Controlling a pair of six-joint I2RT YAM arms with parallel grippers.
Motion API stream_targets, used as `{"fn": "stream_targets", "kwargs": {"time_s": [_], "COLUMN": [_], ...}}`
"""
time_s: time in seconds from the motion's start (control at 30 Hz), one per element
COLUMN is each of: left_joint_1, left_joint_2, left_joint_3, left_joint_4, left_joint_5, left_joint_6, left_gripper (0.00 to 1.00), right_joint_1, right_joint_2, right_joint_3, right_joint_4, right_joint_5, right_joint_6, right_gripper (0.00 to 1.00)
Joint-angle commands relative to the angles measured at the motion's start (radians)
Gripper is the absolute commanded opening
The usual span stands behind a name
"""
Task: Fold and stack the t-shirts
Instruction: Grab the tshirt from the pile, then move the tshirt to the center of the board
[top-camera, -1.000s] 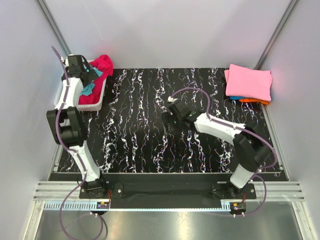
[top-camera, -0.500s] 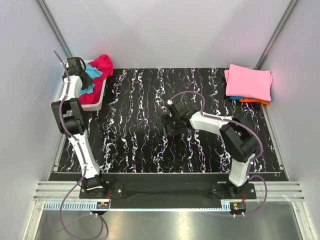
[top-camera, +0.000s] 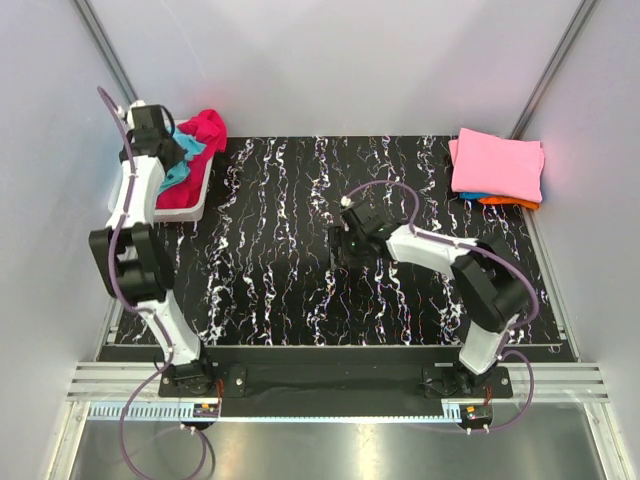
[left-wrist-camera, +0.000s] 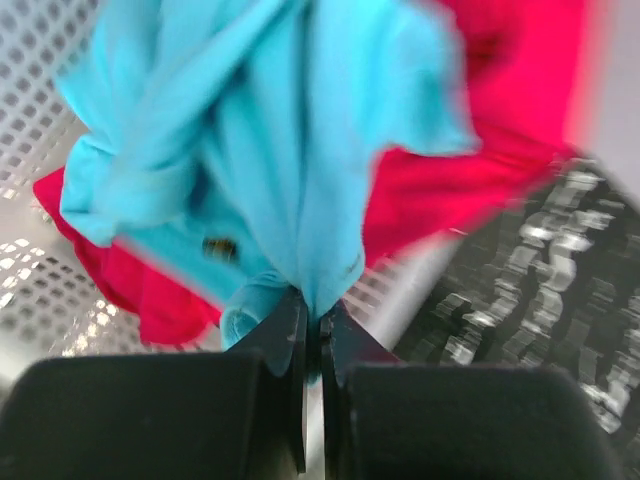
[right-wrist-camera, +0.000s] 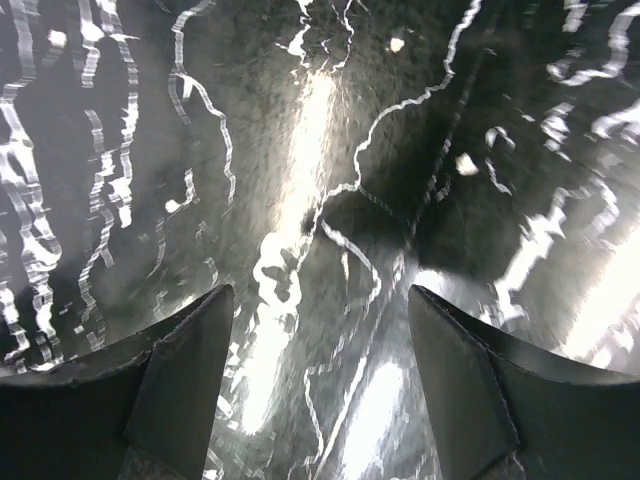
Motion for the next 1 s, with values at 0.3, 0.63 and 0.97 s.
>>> {"fn": "stream_targets", "kwargs": {"time_s": [0.3,0.63,0.97], "left_joint_1": [-0.661,-1.037,-1.058], "left_joint_2": [-0.393,-0.550,-0.513], "left_joint_3": [0.128,-0.061,-0.378], "left_joint_4": [-0.057,-0.015,0.030], "left_joint_5": [0.043,0.129,0.046], "left_joint_6": [0.161,0.189,0.112], "left_gripper": [0.00,0.80,0.99], "right_joint_1": [-0.033,-0.035,-0.034], "right_joint_2": [-0.582,-1.021,-0.983], "right_joint_3": [-0.074,-0.116,-0.058], "right_joint_4": [-0.207,-0.426,-0.504], "right_joint_5": [0.438,0.648,0.602], "right_joint_6": [0.113,0.153,0.131], "right_gripper": [0.77,0.78,0.78]}}
